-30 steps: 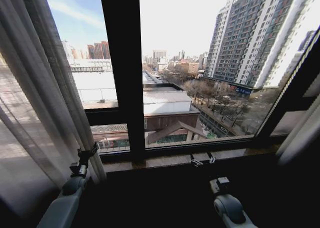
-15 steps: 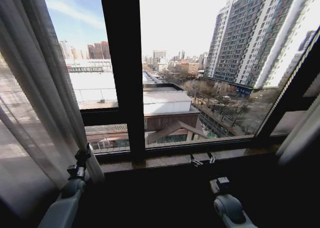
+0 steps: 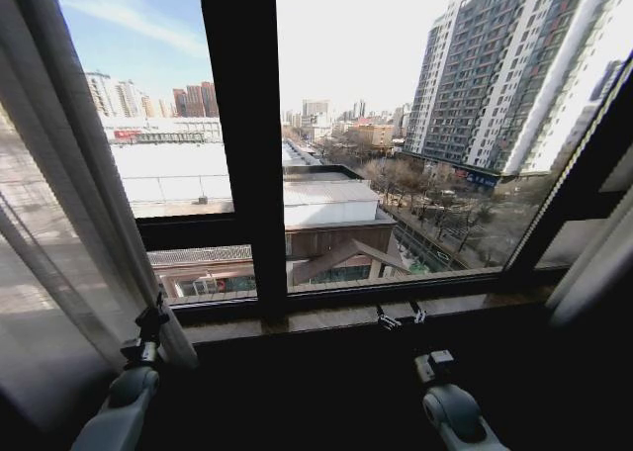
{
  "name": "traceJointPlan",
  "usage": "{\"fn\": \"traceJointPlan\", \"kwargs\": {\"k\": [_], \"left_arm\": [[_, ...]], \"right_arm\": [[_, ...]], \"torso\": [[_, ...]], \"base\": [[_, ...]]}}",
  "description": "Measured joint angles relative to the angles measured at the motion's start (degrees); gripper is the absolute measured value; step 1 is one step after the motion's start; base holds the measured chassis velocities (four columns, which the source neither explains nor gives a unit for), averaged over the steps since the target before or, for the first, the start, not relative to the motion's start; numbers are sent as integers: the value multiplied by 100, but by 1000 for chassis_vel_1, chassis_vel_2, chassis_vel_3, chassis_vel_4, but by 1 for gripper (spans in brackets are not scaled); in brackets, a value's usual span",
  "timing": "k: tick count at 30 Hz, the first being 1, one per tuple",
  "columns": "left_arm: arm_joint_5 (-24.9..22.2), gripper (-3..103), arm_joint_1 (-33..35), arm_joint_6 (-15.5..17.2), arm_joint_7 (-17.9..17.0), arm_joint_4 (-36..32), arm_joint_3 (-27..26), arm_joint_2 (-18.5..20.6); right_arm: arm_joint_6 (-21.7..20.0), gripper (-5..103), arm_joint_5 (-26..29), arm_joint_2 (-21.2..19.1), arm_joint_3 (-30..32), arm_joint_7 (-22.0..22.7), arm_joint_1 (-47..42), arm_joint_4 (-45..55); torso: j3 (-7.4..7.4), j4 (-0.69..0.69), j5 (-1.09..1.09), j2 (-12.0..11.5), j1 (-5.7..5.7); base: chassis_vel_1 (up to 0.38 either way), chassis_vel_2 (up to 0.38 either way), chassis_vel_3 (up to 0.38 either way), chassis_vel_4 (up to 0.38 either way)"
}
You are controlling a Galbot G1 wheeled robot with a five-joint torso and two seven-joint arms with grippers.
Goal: Open the curtains by pulling them apart, changing their state from closed to fully open.
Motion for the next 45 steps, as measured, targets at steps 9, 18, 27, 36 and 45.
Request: {"fn": "traceJointPlan", "kwargs": {"k": [9, 18, 27, 36, 45], "left_arm": [[-58, 0, 21, 9, -1, -69, -35, 57], [-46, 0, 172, -7, -17, -188, -36, -56], [-38, 0, 241, -24, -32, -246, -87, -84], [-28, 0, 330, -52, -48, -289, -111, -110], [-10, 0, 335, -104, -49, -207, -117, -110]], "right_arm": [[0, 100, 0, 0, 0, 0, 0, 0], [0, 100, 0, -1, 0, 0, 0, 0], [0, 100, 0, 0, 0, 0, 0, 0], [0, 100, 0, 0, 0, 0, 1, 0], [0, 100, 0, 0, 0, 0, -1, 2]], "torso": [[0, -1, 1, 0, 0], [0, 1, 2, 0, 2], [0, 0, 1, -1, 3], [0, 1, 0, 0, 0], [-1, 1, 1, 2, -3]], "base": [[71, 84, -66, -82], [219, 222, -220, -225], [369, 264, -378, -259], [523, 221, -521, -196], [486, 234, -497, -230]]}}
